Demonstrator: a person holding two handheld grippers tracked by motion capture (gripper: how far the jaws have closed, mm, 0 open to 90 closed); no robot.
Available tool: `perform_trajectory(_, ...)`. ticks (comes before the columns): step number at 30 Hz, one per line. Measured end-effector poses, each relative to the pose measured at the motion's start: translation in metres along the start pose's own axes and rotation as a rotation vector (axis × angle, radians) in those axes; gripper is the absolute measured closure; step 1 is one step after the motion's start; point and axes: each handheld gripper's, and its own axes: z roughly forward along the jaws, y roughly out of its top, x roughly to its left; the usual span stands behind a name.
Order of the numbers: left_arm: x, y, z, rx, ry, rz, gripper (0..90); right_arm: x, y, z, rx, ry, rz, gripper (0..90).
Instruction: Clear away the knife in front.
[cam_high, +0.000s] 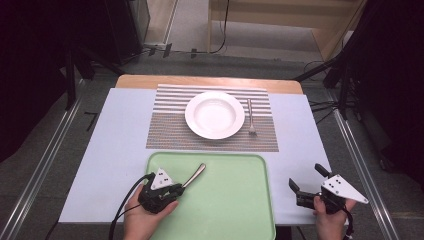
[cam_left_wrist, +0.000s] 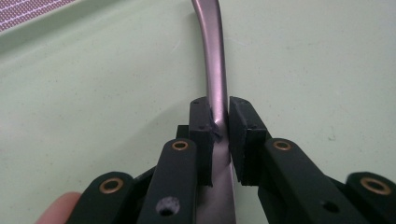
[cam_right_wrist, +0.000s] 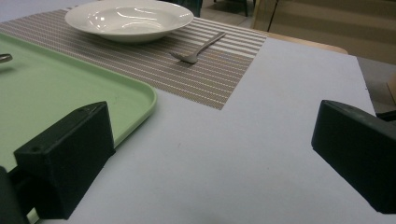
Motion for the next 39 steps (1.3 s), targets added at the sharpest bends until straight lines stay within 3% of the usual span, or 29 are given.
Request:
perform_trajectory(6, -0.004, -0.002, 0.002, 0.017, 0.013, -0.003, 79.3, 0.000, 0.000, 0.000, 0.000, -0.001, -0.002, 0.0)
perform_trajectory(10, -0.007, -0.001, 0.002, 0.029, 0.022, 0.025, 79.2, 0.001, 0.000, 0.000, 0.002, 0.001, 0.000, 0.0)
perform_trajectory(15, -0.008, 0.000, 0.002, 0.035, 0.027, 0.028, 78.9, 0.001, 0.000, 0.001, 0.000, 0.003, -0.010, 0.0)
perform_trajectory(18, -0.008, 0.003, 0.003, 0.045, 0.032, 0.029, 74.0, 0.001, 0.000, 0.001, 0.000, 0.003, -0.009, 0.0)
perform_trajectory(23, -0.009, 0.017, 0.005, 0.005, 0.007, 0.039, 70.4, 0.001, 0.000, 0.001, 0.001, 0.001, -0.005, 0.0)
perform_trajectory(28, -0.016, 0.031, 0.017, -0.001, -0.026, 0.087, 89.0, 0.001, 0.000, 0.001, 0.004, 0.003, -0.008, 0.0)
perform_trajectory(32, -0.021, 0.037, 0.031, 0.028, -0.031, 0.114, 89.3, 0.000, -0.001, 0.001, 0.008, 0.005, -0.005, 0.0)
perform_trajectory(35, -0.021, 0.037, 0.039, 0.052, -0.010, 0.121, 89.4, -0.001, -0.001, 0.001, 0.006, 0.003, -0.006, 0.0)
perform_trajectory(39, -0.015, 0.037, 0.038, 0.050, 0.002, 0.106, 89.6, -0.001, -0.002, 0.001, 0.010, -0.001, 0.000, 0.0)
